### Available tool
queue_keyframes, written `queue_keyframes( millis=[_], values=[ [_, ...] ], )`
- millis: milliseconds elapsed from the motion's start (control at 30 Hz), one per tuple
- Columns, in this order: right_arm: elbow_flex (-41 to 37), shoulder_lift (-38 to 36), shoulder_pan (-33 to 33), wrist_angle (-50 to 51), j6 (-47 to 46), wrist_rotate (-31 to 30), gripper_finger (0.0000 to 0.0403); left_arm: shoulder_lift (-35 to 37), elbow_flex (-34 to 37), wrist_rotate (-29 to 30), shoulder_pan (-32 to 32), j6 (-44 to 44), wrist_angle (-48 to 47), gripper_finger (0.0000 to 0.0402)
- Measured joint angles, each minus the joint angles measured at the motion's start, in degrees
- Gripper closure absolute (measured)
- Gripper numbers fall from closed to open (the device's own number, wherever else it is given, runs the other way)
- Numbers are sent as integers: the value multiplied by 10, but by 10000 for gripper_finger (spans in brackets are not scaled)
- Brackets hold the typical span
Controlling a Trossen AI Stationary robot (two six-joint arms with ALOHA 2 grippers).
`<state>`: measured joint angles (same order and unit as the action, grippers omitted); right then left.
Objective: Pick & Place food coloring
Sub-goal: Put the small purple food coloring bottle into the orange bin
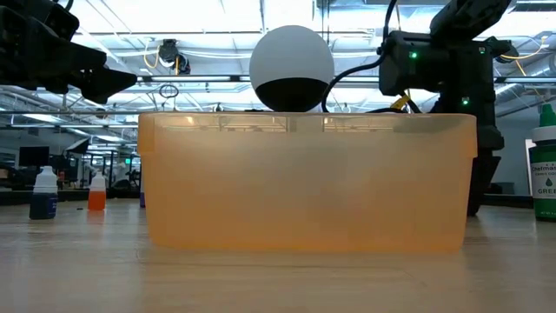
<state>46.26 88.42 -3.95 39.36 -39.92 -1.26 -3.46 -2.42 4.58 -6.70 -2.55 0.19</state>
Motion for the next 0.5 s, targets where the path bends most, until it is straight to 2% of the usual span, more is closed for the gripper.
queue_keyframes(
  millis=[500],
  values=[
    [0,0,0,-10,0,0,204,0,0,0,0,0,0,50]
  ],
)
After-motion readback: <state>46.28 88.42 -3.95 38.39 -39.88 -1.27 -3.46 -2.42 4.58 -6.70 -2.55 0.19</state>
